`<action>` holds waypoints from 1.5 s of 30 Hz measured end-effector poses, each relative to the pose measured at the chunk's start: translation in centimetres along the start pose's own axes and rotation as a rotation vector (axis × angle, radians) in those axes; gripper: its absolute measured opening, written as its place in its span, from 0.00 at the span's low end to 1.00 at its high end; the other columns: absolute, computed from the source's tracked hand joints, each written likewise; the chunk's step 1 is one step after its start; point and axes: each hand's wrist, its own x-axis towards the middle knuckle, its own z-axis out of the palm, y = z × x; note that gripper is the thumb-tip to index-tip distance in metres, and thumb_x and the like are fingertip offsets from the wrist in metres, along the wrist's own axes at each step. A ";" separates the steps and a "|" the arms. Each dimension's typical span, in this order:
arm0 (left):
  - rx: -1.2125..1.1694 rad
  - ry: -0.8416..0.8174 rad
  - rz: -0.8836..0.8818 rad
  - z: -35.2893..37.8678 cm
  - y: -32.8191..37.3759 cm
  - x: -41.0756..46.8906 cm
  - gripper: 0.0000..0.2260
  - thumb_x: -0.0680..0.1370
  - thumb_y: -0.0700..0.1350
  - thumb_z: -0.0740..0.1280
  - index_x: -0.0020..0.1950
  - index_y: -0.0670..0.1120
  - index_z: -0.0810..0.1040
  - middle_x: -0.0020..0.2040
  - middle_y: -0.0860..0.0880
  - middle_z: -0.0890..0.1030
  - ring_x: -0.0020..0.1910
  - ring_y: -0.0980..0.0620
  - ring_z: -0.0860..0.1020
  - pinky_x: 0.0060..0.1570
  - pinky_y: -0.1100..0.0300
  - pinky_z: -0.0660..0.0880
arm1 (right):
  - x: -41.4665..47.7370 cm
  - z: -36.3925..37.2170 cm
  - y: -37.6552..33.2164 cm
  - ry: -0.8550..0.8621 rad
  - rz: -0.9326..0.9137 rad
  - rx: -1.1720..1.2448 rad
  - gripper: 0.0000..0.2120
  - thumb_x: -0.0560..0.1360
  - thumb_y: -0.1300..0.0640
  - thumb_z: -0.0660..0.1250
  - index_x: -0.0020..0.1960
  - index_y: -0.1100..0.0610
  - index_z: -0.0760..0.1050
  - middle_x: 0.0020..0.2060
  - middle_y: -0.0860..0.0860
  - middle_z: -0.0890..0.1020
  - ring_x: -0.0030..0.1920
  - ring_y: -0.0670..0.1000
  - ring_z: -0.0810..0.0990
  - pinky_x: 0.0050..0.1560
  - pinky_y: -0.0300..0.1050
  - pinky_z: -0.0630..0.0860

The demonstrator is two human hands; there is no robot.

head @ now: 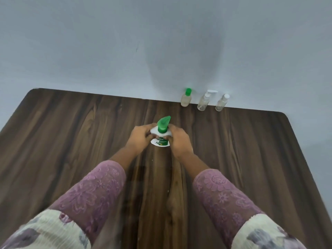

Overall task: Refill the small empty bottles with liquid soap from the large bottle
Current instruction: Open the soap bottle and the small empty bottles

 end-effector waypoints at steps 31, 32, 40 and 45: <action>0.026 0.075 0.019 4.9 1.2 -25.3 0.18 0.76 0.48 0.64 0.64 0.44 0.77 0.59 0.56 0.79 0.58 0.70 0.74 0.59 0.74 0.68 | -24.0 1.9 -1.8 -0.213 -0.029 0.045 0.33 0.74 0.45 0.44 0.71 0.62 0.68 0.67 0.58 0.73 0.68 0.56 0.70 0.67 0.40 0.60; 0.027 0.072 0.016 4.9 1.2 -25.3 0.18 0.75 0.47 0.64 0.64 0.44 0.77 0.59 0.56 0.79 0.58 0.70 0.74 0.59 0.73 0.68 | -24.1 1.9 -1.8 -0.211 -0.033 0.050 0.33 0.75 0.45 0.44 0.71 0.63 0.67 0.67 0.58 0.73 0.68 0.56 0.70 0.67 0.39 0.59; -0.024 0.072 0.031 4.3 1.3 -24.6 0.18 0.73 0.42 0.68 0.63 0.43 0.78 0.58 0.57 0.79 0.56 0.68 0.76 0.56 0.70 0.72 | -23.7 1.7 -1.8 -0.210 -0.043 0.083 0.26 0.79 0.48 0.51 0.71 0.61 0.67 0.68 0.57 0.72 0.68 0.54 0.69 0.68 0.41 0.62; -0.059 0.035 0.051 3.7 1.0 -24.2 0.18 0.73 0.36 0.69 0.62 0.43 0.78 0.57 0.52 0.81 0.58 0.60 0.78 0.58 0.64 0.74 | -23.4 1.7 -1.1 -0.197 -0.074 0.112 0.21 0.79 0.59 0.62 0.72 0.60 0.66 0.68 0.54 0.71 0.67 0.51 0.69 0.66 0.34 0.60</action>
